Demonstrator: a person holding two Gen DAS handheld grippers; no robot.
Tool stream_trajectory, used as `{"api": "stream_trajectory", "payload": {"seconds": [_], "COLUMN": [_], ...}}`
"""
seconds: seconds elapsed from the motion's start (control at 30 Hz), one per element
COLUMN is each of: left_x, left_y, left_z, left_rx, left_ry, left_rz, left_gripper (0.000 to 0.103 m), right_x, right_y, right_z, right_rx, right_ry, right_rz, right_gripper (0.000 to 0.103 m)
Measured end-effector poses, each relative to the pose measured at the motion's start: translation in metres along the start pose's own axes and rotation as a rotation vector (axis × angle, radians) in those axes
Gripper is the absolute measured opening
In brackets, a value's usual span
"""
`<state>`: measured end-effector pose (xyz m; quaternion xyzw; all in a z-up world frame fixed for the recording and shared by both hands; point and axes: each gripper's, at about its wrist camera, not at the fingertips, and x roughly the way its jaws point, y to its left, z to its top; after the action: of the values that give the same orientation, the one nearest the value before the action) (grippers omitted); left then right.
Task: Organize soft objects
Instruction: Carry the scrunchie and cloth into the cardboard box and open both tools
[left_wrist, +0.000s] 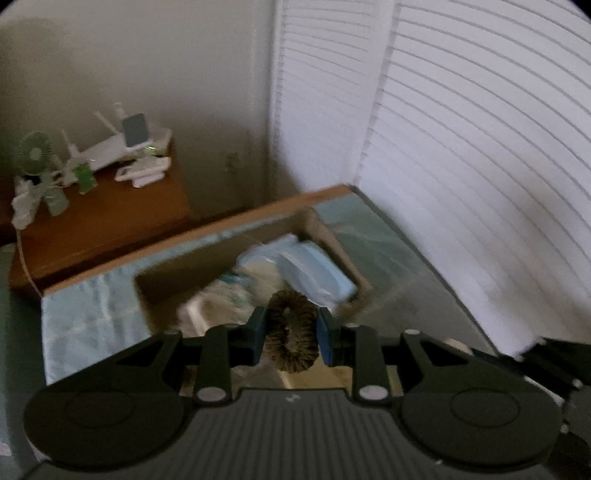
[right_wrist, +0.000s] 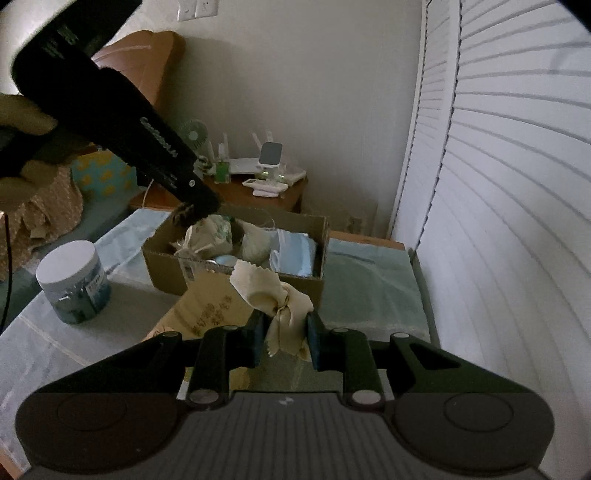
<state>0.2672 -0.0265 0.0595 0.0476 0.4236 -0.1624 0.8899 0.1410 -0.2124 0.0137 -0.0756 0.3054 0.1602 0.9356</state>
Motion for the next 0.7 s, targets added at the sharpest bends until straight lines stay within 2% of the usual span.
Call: {"api": "stream_trajectory", "payload": {"seconds": [0.3,0.47,0.5,0.57,0.6,0.67,0.7], "left_x": [0.035,0.053,0.056,0.059,0.06,0.058,0.055], "left_y": [0.052,0.069,0.071,0.073,0.073,0.074,0.073], "left_z": [0.016,0.021,0.021,0.021,0.02,0.017,0.016], "left_rx": [-0.097,-0.125,-0.129,-0.134,-0.136,-0.132,-0.127], "left_ry": [-0.018,-0.015,-0.016,-0.019,-0.026,-0.049,-0.067], "left_rz": [0.097,0.127,0.131,0.147,0.152,0.164,0.172], "left_gripper": [0.028,0.034,0.037,0.056,0.062,0.085,0.088], "right_x": [0.01,0.02,0.022,0.026,0.028,0.031,0.033], "right_y": [0.0,-0.001,-0.001,-0.001,-0.001,0.0,0.0], "right_z": [0.007,0.012,0.012,0.013,0.014,0.014,0.015], "right_rx": [-0.02,-0.027,-0.027,-0.028,-0.029,-0.032,-0.034], "right_ry": [-0.01,-0.005,-0.003,0.001,0.003,0.006,0.007], "right_rz": [0.001,0.007,0.008,0.012,0.014,0.017,0.019], "right_gripper": [0.028,0.028,0.028,0.028,0.028,0.028,0.028]}}
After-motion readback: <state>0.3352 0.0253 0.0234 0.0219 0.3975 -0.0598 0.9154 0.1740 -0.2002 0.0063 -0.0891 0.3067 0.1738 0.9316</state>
